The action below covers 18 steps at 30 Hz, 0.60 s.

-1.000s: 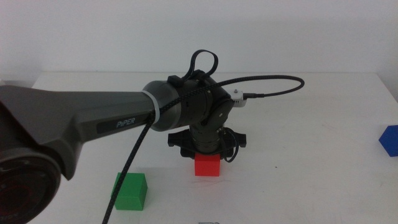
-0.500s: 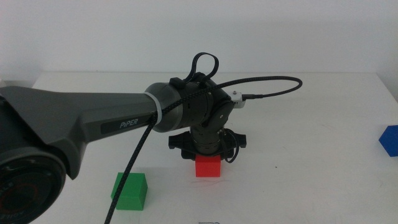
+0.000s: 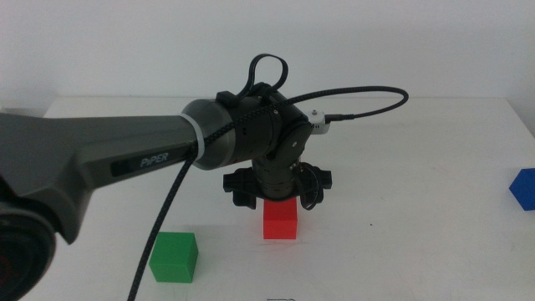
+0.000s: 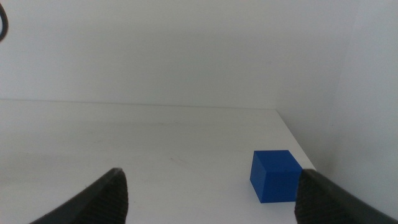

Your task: Stack red cubes first, then green, then blue cubes in a specific spot.

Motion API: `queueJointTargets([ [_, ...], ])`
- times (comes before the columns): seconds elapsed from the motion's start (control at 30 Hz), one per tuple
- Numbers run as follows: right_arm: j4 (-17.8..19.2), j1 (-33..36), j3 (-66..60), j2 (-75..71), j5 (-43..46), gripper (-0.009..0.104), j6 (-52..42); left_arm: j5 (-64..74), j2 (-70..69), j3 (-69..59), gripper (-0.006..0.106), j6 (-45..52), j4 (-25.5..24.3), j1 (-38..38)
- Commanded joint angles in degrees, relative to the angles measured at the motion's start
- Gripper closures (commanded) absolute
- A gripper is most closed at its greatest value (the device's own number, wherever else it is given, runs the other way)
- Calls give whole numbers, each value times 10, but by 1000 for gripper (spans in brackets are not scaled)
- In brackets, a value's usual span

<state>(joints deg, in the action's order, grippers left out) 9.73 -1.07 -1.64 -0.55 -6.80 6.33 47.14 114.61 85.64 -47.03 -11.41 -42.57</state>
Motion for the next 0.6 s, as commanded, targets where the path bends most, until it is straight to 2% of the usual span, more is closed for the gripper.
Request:
queueJointTargets([
  [0.0, 9, -4, 10, -13, 46, 1, -3, -6, -48, 16, 7, -6, -8, -2],
  [0.13, 9, -4, 10, -13, 46, 1, -3, 1, -82, 16, 7, 1, -22, -2],
  [0.33, 9, -4, 10, -13, 46, 1, -3, 70, -163, 16, 7, 24, -88, -1],
  [0.47, 10, -4, 10, -13, 46, 1, -3, 131, -223, 16, 7, 85, -86, -1],
  [0.57, 10, -4, 10, -13, 46, 1, -3, 210, -268, 15, 7, 91, -85, 3],
])
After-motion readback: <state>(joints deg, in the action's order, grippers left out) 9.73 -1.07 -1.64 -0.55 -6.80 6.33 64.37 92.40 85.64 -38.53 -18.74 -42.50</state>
